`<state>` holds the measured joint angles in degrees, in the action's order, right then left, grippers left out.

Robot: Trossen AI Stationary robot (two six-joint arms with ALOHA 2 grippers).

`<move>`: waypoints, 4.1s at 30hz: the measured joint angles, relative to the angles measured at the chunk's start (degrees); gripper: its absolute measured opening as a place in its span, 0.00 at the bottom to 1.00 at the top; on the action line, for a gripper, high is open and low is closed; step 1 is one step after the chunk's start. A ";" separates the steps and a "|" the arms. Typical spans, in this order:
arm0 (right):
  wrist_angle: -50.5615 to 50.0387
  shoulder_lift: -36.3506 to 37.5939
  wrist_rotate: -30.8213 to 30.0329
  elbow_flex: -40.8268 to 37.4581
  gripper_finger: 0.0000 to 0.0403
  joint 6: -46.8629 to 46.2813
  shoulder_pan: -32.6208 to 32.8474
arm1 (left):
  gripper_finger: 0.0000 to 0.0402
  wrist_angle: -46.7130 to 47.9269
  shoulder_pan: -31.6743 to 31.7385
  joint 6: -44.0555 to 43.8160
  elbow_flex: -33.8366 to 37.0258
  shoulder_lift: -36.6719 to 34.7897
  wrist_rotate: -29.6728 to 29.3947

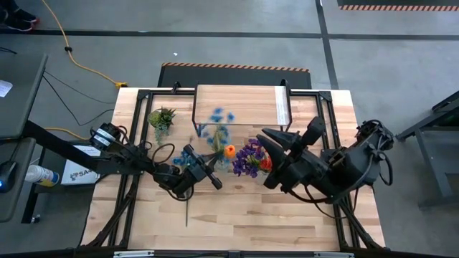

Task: Pick and place flowers into a vace then onto a shelf
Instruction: Put the orange flower into the left transparent flower vase

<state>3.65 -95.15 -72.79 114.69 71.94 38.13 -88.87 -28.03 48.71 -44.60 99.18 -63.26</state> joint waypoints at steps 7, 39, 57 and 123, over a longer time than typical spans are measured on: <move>-0.49 -0.02 0.16 0.00 0.21 0.00 0.00 | 0.05 0.26 0.76 -1.01 0.44 0.04 0.96; -0.49 -0.02 0.38 0.01 0.21 -0.15 -0.66 | 0.18 6.07 0.66 -13.26 0.44 0.07 -3.06; -0.49 -0.02 0.37 0.01 0.21 -0.17 -0.63 | 0.17 6.35 0.66 -16.03 0.44 0.07 -4.67; -1.28 -0.04 0.35 0.00 0.21 -2.54 -0.59 | 0.34 15.04 -3.90 -29.78 0.42 0.02 -11.45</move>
<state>2.37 -95.20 -72.44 114.69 69.41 37.54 -73.83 -31.93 18.93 -44.18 99.20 -74.71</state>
